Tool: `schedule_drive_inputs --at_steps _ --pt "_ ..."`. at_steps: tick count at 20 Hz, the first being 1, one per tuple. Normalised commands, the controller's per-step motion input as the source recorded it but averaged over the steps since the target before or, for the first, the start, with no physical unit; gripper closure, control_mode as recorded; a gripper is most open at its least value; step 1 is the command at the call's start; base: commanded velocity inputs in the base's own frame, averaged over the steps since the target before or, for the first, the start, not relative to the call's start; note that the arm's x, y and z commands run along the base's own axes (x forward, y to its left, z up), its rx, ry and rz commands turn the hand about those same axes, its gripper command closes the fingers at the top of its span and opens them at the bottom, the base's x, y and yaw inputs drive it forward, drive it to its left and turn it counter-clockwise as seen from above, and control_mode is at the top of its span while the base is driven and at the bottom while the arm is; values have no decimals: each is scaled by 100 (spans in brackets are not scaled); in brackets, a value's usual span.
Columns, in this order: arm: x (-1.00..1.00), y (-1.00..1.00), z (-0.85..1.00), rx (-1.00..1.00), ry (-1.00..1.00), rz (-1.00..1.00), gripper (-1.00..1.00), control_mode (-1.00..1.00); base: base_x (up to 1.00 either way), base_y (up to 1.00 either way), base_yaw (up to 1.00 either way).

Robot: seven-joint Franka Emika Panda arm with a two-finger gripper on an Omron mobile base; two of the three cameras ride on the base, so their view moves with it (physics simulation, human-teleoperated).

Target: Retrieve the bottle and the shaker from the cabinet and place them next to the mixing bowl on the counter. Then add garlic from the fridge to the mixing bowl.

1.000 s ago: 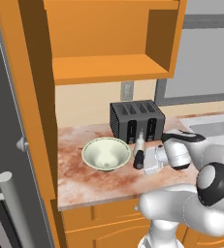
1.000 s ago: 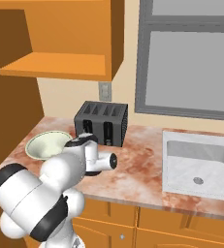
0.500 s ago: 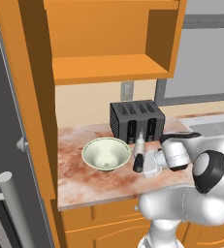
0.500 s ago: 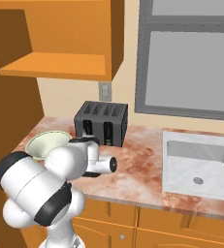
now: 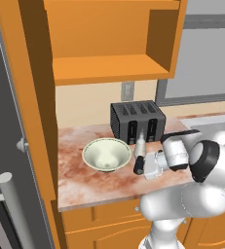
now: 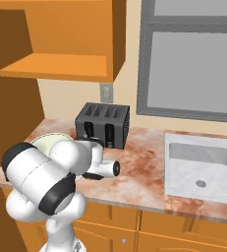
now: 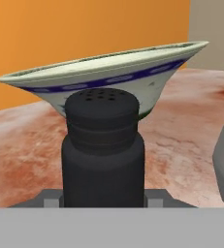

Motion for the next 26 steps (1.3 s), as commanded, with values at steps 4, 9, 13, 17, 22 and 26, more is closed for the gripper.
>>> schedule_drive_inputs --at_steps 4,9,13,17,22,26 --pt "0 0 0 0 0 0 -100 -100 0 0 0" --pt "0 0 0 0 0 0 -100 -100 0 0 0" --pt "0 0 0 0 0 0 -100 -100 0 0 0" --pt "0 0 0 0 0 0 -100 -100 0 0 0" --pt "-1 -31 1 0 2 0 -100 -100 0 0 0" --pt "-1 -58 3 0 10 0 -100 -100 0 0 0"
